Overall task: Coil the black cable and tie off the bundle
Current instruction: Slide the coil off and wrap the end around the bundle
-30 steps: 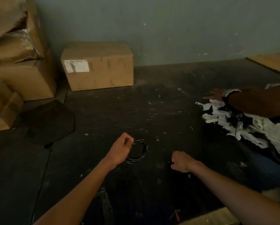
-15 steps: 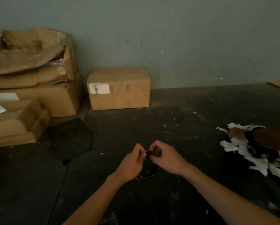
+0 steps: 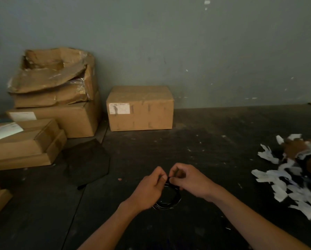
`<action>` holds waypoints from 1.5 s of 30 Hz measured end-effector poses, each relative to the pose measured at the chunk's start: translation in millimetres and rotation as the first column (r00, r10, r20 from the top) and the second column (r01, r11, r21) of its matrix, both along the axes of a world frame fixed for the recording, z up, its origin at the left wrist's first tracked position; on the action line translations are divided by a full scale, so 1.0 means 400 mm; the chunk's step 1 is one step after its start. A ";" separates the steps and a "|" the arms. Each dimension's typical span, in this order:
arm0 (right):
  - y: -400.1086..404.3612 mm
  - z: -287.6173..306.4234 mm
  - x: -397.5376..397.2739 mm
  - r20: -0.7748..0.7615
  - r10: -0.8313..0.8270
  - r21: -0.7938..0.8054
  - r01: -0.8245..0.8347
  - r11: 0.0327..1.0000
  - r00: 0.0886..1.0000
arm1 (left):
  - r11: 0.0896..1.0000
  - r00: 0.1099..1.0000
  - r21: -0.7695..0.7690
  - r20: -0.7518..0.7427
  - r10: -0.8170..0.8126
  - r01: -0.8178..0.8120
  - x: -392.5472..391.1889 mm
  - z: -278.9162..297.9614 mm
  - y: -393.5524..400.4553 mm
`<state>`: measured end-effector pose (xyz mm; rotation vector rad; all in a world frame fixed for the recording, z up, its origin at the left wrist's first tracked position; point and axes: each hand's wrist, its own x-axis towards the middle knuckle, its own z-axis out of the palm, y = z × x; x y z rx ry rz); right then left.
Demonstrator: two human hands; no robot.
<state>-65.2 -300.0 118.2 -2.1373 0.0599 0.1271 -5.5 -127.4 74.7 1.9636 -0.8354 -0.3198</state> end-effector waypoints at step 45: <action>0.063 0.013 0.017 -0.372 -0.365 0.612 0.521 0.595 0.853 | 0.894 0.826 -0.194 0.342 0.447 -0.404 0.079 0.010 -0.003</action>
